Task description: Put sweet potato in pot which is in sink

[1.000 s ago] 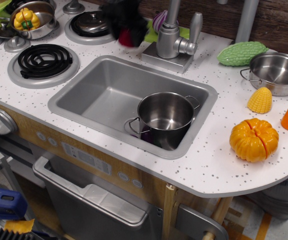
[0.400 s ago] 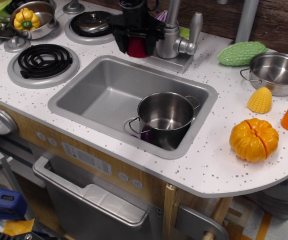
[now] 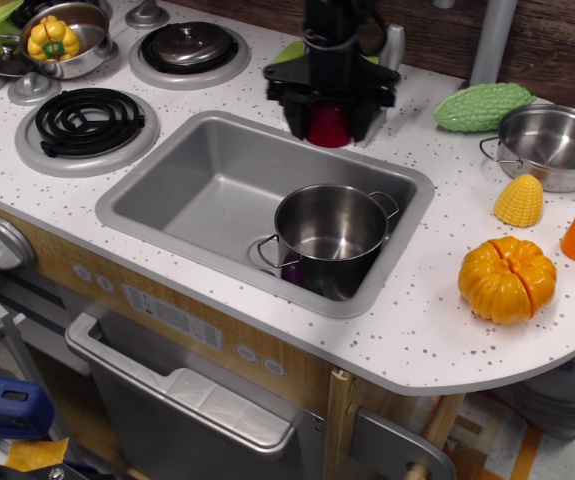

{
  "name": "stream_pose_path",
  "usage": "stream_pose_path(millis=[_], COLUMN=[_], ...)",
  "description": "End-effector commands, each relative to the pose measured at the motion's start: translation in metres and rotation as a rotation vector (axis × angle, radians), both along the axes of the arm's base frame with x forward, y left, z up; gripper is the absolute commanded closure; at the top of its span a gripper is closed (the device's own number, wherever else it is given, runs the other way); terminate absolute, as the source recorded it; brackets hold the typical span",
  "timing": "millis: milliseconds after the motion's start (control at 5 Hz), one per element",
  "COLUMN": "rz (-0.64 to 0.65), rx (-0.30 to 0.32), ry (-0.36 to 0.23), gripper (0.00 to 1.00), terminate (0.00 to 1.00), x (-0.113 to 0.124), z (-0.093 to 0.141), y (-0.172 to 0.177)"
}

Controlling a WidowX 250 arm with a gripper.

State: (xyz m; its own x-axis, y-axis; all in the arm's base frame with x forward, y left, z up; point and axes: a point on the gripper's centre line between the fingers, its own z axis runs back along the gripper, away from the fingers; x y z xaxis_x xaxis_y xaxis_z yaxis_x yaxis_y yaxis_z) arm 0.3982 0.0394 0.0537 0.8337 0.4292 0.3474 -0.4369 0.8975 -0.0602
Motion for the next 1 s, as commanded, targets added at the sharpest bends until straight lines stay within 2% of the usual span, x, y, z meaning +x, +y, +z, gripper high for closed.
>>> stream_pose_path(millis=[0,200,400,600,800], rz=[0.063,0.102,0.11,0.118,0.118], rx=[-0.064,-0.153,-0.167,-0.15,-0.15], ry=[-0.032,-0.035,-0.065,-0.104,-0.104], gripper=[1.0,1.0,0.0,0.0,0.0], terminate=[0.0,0.0,0.0,0.0,1.0], x=[-0.005,-0.007,-0.008,-0.008,-0.008], z=[0.019,0.012,0.004,-0.002,-0.002], y=[-0.025,-0.032,-0.039,-0.045,-0.045])
